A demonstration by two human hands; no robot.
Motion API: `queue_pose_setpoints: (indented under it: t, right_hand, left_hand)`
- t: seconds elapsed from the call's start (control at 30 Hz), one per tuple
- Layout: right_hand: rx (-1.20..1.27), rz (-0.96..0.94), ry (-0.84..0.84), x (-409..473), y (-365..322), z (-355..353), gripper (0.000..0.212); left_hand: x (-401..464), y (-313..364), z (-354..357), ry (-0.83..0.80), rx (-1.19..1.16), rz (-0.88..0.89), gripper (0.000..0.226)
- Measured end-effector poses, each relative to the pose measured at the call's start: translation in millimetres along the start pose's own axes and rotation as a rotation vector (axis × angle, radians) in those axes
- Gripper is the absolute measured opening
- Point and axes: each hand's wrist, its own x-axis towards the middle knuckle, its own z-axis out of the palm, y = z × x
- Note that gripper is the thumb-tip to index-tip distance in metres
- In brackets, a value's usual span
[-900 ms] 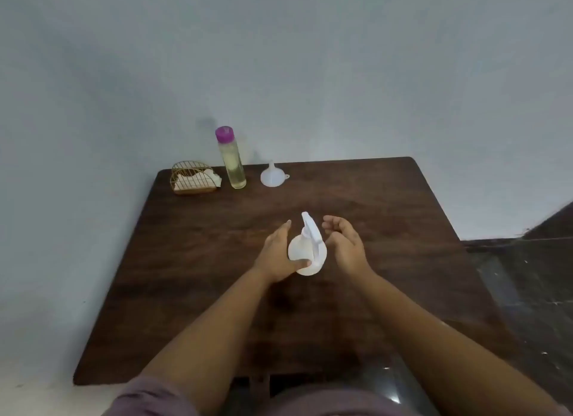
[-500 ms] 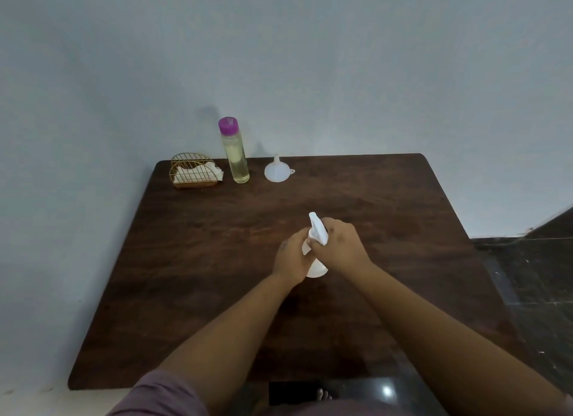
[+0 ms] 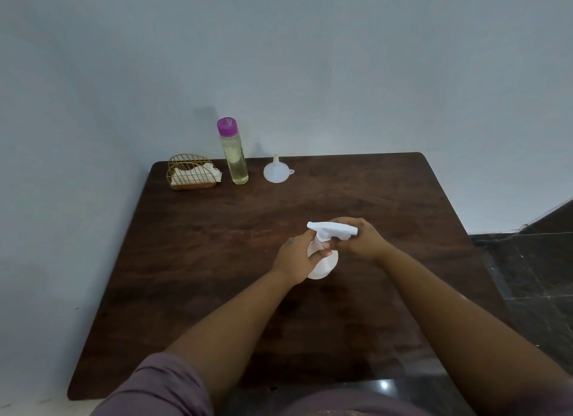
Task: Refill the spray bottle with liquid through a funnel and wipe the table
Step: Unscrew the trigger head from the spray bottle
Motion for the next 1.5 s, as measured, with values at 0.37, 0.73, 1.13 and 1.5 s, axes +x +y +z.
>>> queue_pose_setpoints:
  t: [0.37, 0.73, 1.13, 1.5]
  right_hand:
    - [0.139, 0.295, 0.602, -69, 22, 69, 0.039]
    - [0.217, 0.158, 0.493, -30, -11, 113, 0.046]
    - [0.391, 0.176, 0.39, -14, 11, 73, 0.016]
    - [0.721, 0.275, 0.597, -29, 18, 72, 0.011]
  left_hand:
    - [-4, -7, 2, 0.015, -0.012, -0.005, 0.036]
    - [-8, -2, 0, 0.049, -0.025, -0.019, 0.019]
    - [-4, -4, 3, 0.047, -0.018, -0.033, 0.034]
    - [-11, -5, 6, 0.106, 0.034, -0.036, 0.047]
